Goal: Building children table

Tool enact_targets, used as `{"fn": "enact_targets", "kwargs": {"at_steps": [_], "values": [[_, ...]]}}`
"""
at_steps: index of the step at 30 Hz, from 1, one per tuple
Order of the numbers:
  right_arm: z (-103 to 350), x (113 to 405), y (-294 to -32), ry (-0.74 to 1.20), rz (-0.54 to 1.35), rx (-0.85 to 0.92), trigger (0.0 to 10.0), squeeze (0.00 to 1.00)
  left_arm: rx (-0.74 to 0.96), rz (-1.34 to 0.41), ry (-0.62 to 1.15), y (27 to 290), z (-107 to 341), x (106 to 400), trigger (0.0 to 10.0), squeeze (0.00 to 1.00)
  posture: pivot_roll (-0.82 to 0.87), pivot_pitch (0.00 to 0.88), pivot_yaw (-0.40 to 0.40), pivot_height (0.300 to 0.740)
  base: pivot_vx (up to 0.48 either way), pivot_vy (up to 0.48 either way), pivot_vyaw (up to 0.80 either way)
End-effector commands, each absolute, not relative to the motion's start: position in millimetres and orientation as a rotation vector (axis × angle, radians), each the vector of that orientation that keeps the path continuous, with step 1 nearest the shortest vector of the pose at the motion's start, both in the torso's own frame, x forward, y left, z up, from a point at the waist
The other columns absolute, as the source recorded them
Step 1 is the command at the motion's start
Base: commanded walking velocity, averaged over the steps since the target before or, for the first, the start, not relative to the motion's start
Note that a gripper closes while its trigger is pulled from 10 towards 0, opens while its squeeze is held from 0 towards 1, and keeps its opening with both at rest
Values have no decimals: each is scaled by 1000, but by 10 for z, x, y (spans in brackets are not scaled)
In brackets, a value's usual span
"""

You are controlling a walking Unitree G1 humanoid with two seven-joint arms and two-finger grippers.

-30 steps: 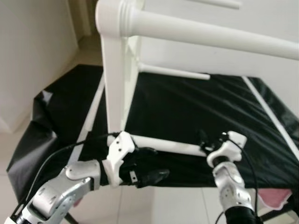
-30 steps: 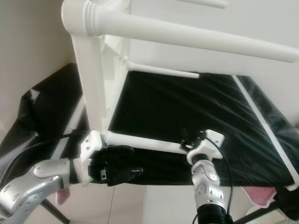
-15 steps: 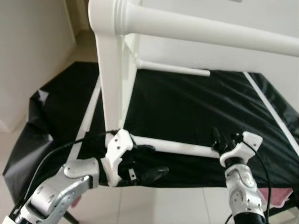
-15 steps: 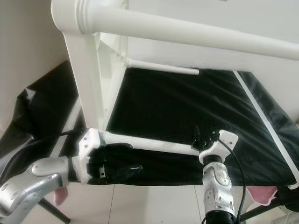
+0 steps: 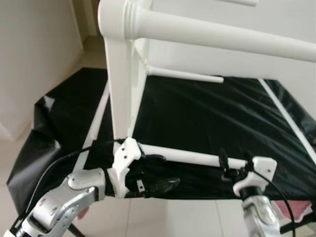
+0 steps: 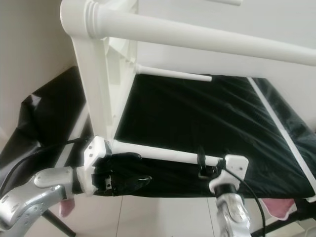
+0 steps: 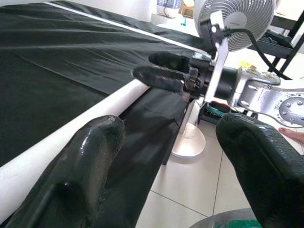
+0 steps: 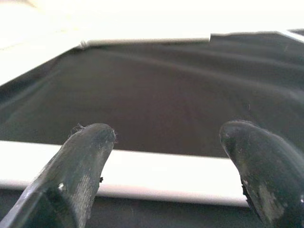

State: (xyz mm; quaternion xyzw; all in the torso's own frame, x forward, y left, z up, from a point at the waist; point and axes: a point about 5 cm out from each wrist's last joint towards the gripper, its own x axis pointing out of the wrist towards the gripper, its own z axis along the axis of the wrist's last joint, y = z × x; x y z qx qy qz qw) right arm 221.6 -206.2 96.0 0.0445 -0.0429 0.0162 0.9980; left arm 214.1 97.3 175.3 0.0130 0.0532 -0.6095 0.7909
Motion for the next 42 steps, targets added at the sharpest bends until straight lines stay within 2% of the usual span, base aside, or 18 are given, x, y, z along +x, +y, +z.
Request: {"fn": "enact_targets", "kwargs": {"at_steps": [1,6,10,15,24,31,35,36,42], "values": [[978,2184,-2073,-74,72,100,10000,0,35,-1379,114,978,1774,2115,10000,0,30,0,-34,740,0,0,0],[929,2044,-2099,3,188,101,10000,0,33,-1391,112,961,1777,2118,10000,0,16,0,-28,740,0,0,0],[837,1968,-2171,94,218,16,10000,0,25,-1403,111,930,1777,2106,10000,0,10,0,-29,740,0,0,0],[833,1988,-2249,112,186,-5,10000,0,24,-1403,111,923,1778,2102,10000,0,14,0,-34,740,0,0,0],[904,2222,-2505,142,86,-18,10000,0,29,-1394,111,929,1780,2115,10000,0,21,0,-37,740,0,0,0],[915,2280,-2575,151,61,-41,10000,0,31,-1393,110,928,1781,2119,10000,0,23,0,-39,740,0,0,0],[861,2332,-2661,194,29,-140,10000,0,38,-1391,107,935,1783,2129,10000,0,26,0,-39,740,0,0,0],[789,2350,-2750,244,-12,-203,10000,0,39,-1391,106,938,1786,2135,10000,0,26,0,-35,740,0,0,0],[794,2437,-2927,248,-122,-230,10000,0,43,-1394,106,946,1791,2141,10000,0,27,0,-26,740,0,0,0]]}}
